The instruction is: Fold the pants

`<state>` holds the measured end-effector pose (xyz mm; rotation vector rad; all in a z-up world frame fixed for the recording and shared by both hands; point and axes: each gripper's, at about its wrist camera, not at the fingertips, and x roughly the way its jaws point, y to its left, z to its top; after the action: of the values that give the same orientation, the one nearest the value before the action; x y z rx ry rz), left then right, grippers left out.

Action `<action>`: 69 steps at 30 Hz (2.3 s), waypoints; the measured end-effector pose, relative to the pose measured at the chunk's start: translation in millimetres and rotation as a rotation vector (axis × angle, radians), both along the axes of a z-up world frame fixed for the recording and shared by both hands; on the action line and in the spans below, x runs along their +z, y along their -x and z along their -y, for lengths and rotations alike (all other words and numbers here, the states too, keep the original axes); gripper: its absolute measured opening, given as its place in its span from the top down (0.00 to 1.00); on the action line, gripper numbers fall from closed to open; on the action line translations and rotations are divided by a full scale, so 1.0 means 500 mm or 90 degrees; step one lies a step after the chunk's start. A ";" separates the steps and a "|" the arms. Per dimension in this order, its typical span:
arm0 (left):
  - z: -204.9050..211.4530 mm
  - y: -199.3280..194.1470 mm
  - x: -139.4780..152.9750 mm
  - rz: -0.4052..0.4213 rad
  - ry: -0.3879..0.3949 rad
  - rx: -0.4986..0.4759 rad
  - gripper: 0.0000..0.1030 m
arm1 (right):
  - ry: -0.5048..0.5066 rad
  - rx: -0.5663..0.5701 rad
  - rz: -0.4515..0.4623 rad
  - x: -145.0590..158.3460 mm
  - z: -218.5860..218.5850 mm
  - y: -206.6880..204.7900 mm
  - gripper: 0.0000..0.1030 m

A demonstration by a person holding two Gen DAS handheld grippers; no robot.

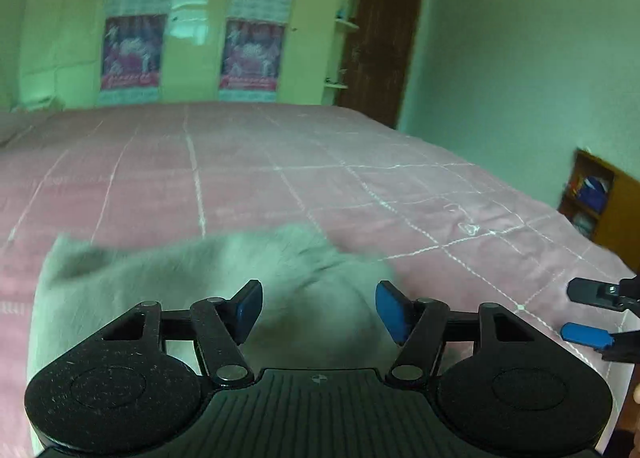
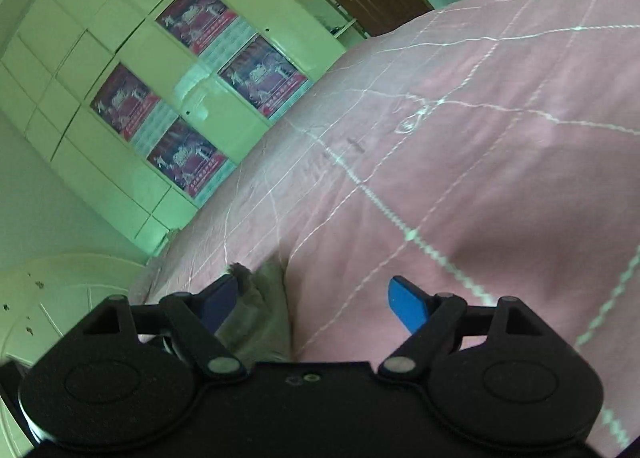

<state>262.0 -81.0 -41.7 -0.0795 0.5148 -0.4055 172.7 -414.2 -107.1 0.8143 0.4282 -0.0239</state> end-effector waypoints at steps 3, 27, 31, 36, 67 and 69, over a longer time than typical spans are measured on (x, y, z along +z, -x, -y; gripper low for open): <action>-0.046 0.034 -0.015 -0.016 0.007 0.035 0.39 | -0.038 0.043 0.017 -0.018 -0.008 -0.025 0.29; -0.284 0.144 -0.150 -0.069 0.005 0.156 0.39 | -0.056 0.199 -0.155 -0.052 -0.210 -0.328 0.43; -0.288 0.132 -0.165 -0.074 0.008 0.184 0.39 | -0.026 0.207 -0.178 -0.028 -0.238 -0.348 0.64; -0.291 0.170 -0.175 -0.042 -0.002 0.250 0.39 | 0.004 0.299 0.006 0.159 -0.339 -0.330 0.78; -0.303 0.180 -0.190 -0.030 0.023 0.277 0.29 | -0.028 0.242 0.017 0.104 -0.227 -0.226 0.71; -0.305 0.181 -0.190 -0.027 0.028 0.275 0.28 | -0.038 0.251 0.073 0.146 -0.225 -0.214 0.75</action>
<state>171.3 71.5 -136.5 -0.2375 0.5148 0.0070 279.5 -301.9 -34.3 0.7738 0.4765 0.4022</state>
